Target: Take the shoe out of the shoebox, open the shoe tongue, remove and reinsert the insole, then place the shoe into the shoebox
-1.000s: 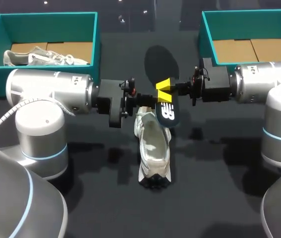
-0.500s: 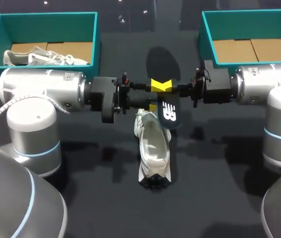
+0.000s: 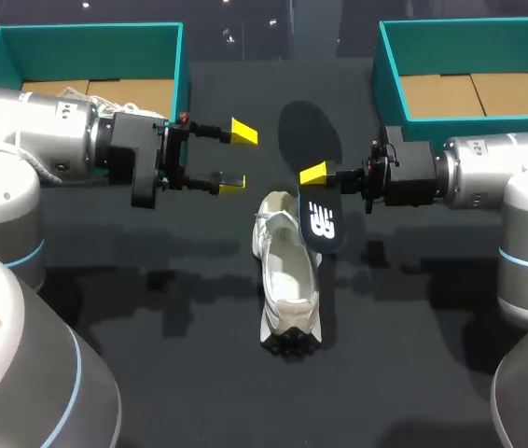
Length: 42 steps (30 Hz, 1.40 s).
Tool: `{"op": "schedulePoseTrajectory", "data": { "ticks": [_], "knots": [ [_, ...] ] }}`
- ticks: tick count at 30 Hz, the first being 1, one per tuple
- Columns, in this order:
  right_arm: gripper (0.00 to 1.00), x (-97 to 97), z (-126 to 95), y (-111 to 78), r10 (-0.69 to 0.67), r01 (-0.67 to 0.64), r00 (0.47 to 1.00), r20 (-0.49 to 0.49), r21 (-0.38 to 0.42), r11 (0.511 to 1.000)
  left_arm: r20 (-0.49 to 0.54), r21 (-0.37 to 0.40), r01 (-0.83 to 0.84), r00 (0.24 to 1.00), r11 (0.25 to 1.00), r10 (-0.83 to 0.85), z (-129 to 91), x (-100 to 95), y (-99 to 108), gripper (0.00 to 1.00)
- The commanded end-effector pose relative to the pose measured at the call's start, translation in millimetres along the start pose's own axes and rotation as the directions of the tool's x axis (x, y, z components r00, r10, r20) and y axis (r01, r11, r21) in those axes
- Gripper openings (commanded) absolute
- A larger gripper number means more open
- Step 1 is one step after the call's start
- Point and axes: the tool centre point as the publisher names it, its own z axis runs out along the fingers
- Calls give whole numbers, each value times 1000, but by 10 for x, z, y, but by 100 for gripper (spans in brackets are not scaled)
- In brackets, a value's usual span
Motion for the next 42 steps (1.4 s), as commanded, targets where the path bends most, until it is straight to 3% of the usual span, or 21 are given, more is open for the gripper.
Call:
{"op": "schedulePoseTrajectory", "data": {
  "ticks": [1,5,13,23,30,42],
  "knots": [
    [0,2,12,1,1,-1,1000,3,1,1000,-1,3,-1,1000,1000,1,-52,-1,-8,100],
    [0,2,12,1,1,-1,1000,3,1,1000,-1,3,-1,1000,1000,1,-52,-1,-8,100],
    [0,2,12,1,1,-1,1000,3,1,1000,-90,41,-61,994,997,65,-176,-257,265,100],
    [0,2,12,1,1,-1,1000,3,1,1000,-407,146,-45,908,988,102,-35,-581,395,100],
    [0,2,12,1,1,-1,1000,3,1,1000,-578,147,-33,808,989,113,60,-749,469,100],
    [0,2,12,1,1,-1,1000,3,1,1000,-588,144,-65,797,987,138,67,-786,488,100]
  ]
}}
